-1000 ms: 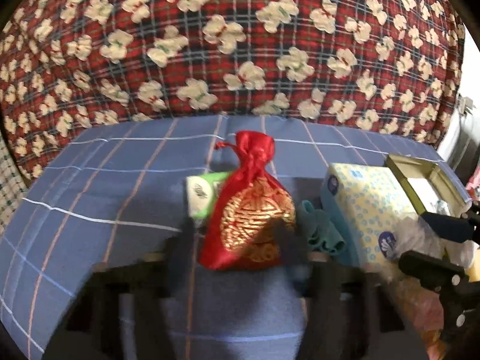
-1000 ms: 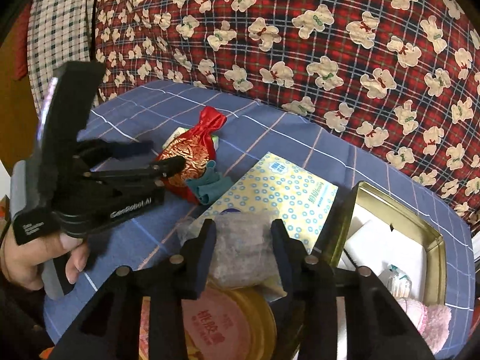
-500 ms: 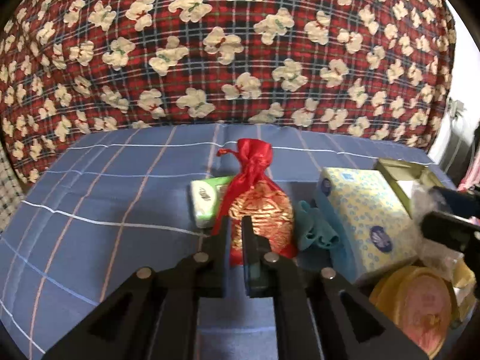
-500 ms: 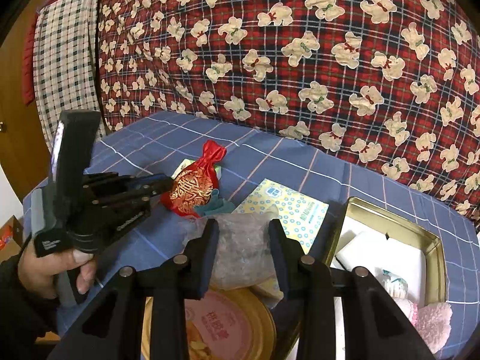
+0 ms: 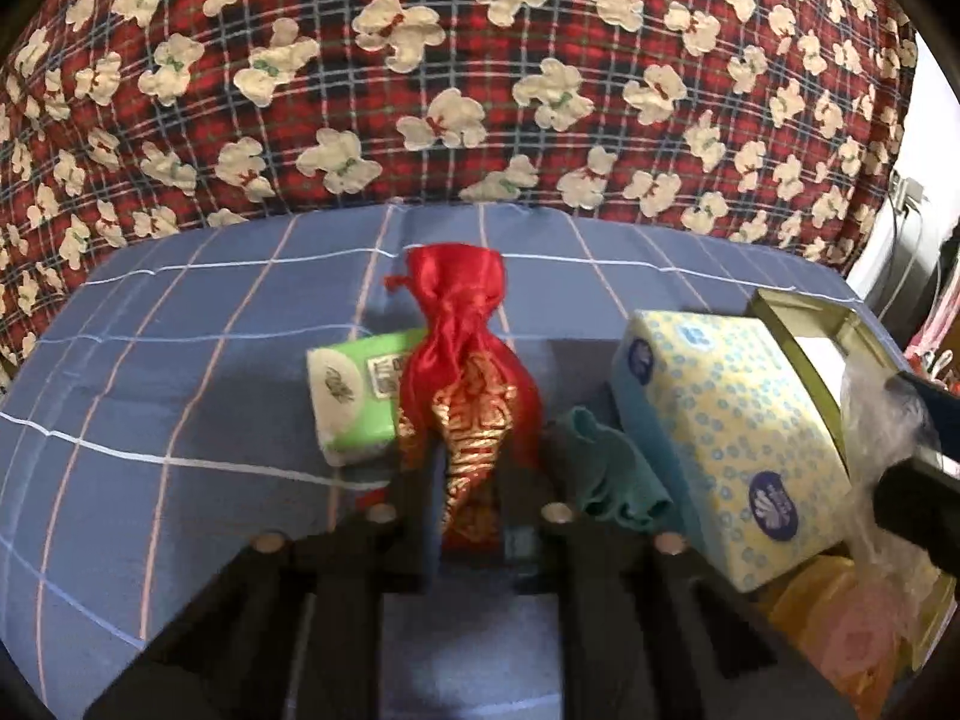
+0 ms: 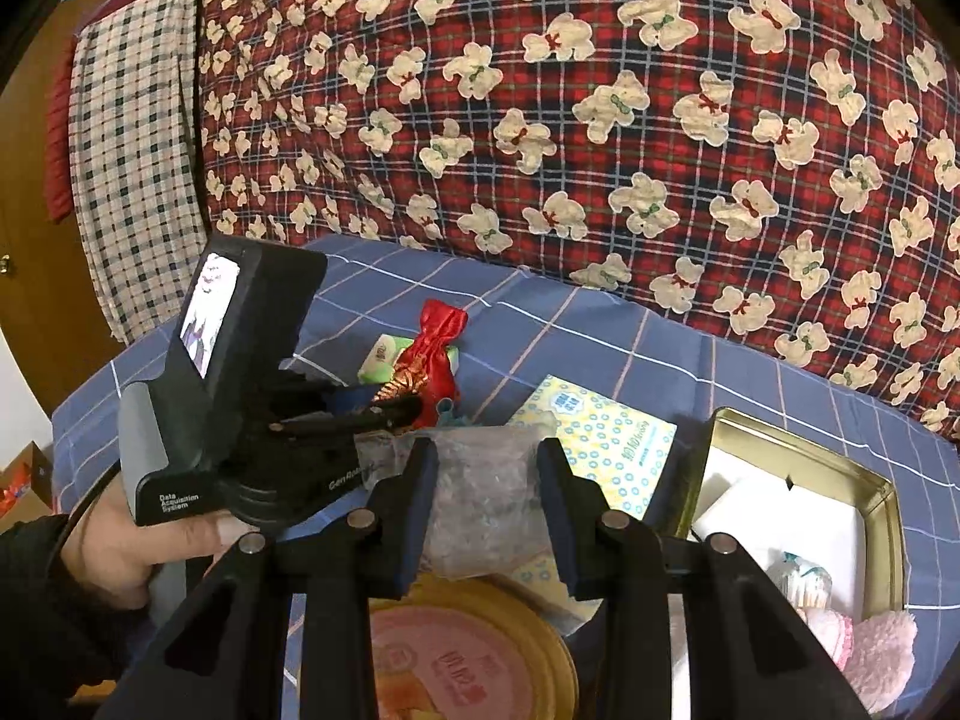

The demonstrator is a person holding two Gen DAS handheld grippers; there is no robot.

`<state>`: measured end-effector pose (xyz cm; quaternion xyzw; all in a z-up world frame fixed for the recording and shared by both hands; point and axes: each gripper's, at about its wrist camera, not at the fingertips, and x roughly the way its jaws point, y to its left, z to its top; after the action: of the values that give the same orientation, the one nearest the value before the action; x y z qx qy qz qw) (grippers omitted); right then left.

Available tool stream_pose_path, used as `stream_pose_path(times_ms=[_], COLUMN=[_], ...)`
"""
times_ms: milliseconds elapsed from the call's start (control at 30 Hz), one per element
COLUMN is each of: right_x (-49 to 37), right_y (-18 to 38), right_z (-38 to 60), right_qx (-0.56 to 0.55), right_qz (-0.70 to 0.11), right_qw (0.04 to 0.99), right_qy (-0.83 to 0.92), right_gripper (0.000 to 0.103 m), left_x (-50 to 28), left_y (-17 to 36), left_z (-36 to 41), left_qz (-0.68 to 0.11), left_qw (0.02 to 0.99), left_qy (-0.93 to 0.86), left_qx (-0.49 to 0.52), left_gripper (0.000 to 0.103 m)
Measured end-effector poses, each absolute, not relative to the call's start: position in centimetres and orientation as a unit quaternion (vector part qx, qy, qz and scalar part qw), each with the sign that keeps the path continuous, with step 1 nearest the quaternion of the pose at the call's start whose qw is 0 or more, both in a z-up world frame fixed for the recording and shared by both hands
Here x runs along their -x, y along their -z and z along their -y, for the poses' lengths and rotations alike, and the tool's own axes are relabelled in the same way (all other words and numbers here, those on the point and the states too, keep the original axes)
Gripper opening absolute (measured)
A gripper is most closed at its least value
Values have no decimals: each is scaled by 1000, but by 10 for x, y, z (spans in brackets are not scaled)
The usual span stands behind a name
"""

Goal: Organize soft objects
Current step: 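Close the left tool on the red pouch while the right tool grasps the clear plastic bag, then lift the red pouch with the left tool while the right tool holds the clear bag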

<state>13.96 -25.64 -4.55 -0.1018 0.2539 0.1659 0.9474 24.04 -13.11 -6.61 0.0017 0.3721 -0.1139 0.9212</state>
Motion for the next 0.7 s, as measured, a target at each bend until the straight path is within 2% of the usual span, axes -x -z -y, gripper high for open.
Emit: stream_pose_path(times_ms=[167, 433, 700], right_x=[-130, -115, -107], right_y=[40, 36, 38], right_z=[263, 269, 270], right_qx=[86, 68, 49], right_qz=[-231, -194, -176], right_qw=[955, 964, 967], right_qy=[-164, -168, -177], right_gripper=[37, 37, 37], left_x=[-226, -183, -168], left_y=[62, 40, 37], left_z=[134, 112, 94], left_qz=[-353, -246, -226], left_qw=[928, 964, 968], left_qy=[120, 99, 84], left_qx=[-11, 28, 65], left_gripper=[8, 8, 8])
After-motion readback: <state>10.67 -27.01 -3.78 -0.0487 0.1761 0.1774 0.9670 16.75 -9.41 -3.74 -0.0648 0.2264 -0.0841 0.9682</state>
